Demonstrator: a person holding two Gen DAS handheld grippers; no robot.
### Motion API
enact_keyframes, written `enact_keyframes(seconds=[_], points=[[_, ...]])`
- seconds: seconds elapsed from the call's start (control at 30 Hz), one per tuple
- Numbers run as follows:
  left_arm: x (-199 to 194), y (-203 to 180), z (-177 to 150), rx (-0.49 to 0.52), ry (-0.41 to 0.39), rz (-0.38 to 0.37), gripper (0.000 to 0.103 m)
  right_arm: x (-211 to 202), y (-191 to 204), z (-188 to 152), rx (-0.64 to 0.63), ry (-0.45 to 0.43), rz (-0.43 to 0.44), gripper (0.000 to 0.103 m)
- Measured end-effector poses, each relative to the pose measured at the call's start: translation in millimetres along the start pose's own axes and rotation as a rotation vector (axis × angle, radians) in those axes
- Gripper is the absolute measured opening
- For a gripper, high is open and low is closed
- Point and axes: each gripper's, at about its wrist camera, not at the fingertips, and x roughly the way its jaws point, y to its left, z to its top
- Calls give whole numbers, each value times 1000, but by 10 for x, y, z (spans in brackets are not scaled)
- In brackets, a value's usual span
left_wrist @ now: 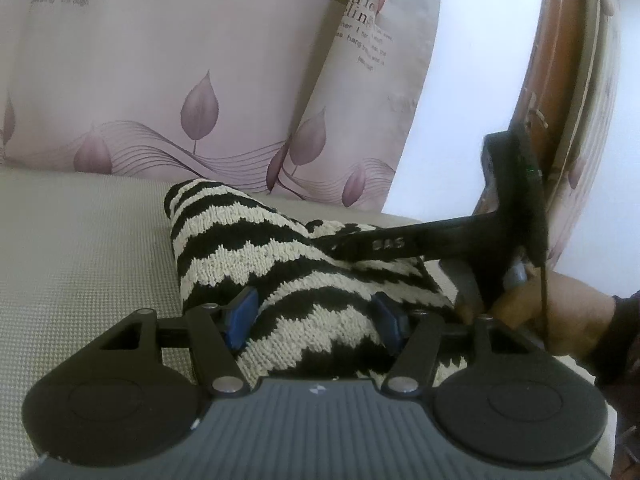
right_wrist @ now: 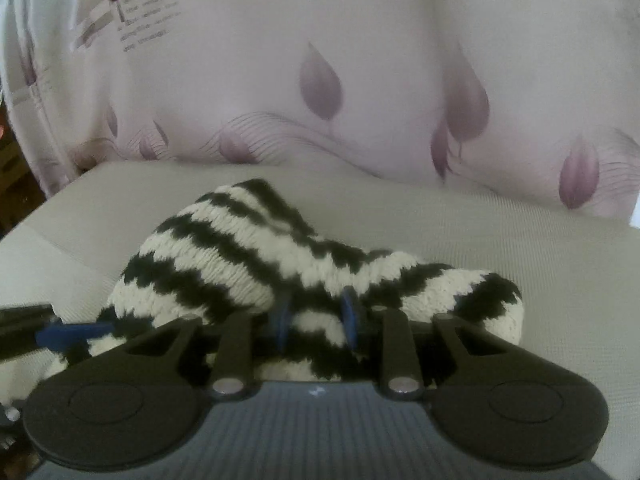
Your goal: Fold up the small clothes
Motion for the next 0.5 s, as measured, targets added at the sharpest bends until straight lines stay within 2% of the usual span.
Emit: enact_keyframes(seconds=[0.07,0.13,0.23,0.3,0.33,0.37,0.4,0.43,0.5], points=[[0,-3,27,-5,7,2,64,-190,-92,6,89,-41,26,26],[6,-18,52,1,17,-1,70,-470,-159,-47,176,-145,36,27],[10,-70,45,37,24,17,70,-899,-152,-293,239,-238,17,29],[7,-72,32,36,21,21,70,-1044,1,-526,157,-229,-21,29],[6,-70,24,36,19,21,70,-1042,98,-655,98,-186,-67,28],[8,-67,12,37,16,22,70,-958,181,-816,35,-102,-114,28],[12,-76,-2,42,14,20,70,-921,247,-961,-15,-94,-142,27],[13,-99,-16,59,10,28,70,-932,296,-1054,-59,-130,-159,27],[17,-173,-40,107,5,59,73,-937,314,-993,-53,-108,-169,28]])
